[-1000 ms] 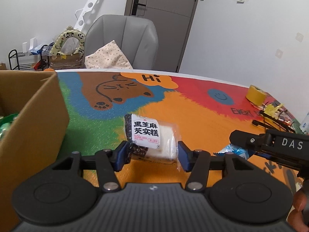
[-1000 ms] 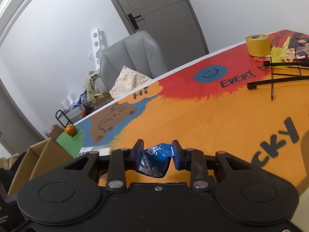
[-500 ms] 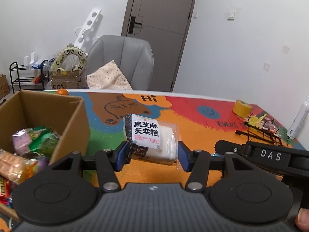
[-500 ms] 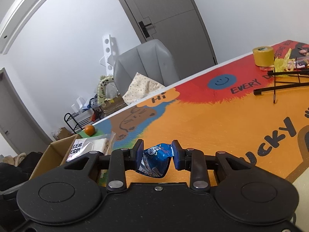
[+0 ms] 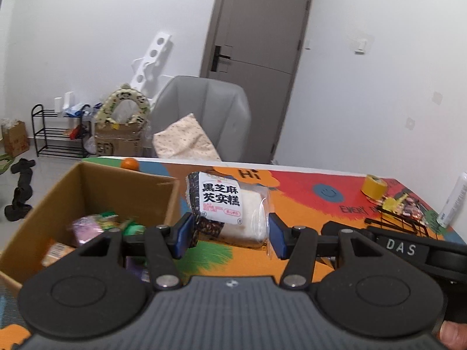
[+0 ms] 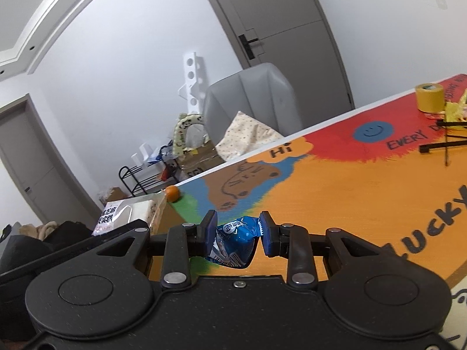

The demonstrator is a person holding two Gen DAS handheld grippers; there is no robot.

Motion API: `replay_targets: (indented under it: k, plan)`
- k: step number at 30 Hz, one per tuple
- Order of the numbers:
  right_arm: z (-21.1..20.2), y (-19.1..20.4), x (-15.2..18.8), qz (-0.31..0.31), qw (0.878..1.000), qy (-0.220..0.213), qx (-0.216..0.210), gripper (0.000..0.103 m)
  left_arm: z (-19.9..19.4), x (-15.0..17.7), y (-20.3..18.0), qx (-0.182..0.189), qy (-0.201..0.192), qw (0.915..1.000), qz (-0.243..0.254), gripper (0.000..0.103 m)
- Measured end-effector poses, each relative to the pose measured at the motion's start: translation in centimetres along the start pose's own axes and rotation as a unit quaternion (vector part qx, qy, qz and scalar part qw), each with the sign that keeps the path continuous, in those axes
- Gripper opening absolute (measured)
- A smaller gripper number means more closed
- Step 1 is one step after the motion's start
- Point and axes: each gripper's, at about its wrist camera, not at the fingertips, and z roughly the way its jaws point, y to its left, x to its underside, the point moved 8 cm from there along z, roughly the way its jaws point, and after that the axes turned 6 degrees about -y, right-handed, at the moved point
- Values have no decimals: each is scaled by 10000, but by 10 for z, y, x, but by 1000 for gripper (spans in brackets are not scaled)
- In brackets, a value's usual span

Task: Organize snacks
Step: 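Carry both snacks over the cardboard box and open both grippers to drop them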

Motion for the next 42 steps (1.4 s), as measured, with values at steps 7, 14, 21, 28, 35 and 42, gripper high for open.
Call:
replay_targets:
  k: [7,14,21,28,35,42]
  plan:
    - [10,30,2,-131,9997,61,-179,30,-11,-13,31,-163,-125,9997,-139,53]
    - [24,60,7,-240,9990,142,-341,30,-15,-17,67,-334,-148,9989,-295,53]
    - [31,87,8,-434,9977,201,-477,30,-17,-22,98,-505,-177,9974,-476,53]
    - [43,112,9,-597,9960,250,-621,30,-14,-20,126,-666,-129,9955,-667,54]
    - [58,131,15,-739,9943,363,-678,30,-8,-15,144,-676,-112,9942,-826,58]
    - [73,151,17,-883,9925,421,-727,30,-17,-18,161,-740,-210,9929,-909,68]
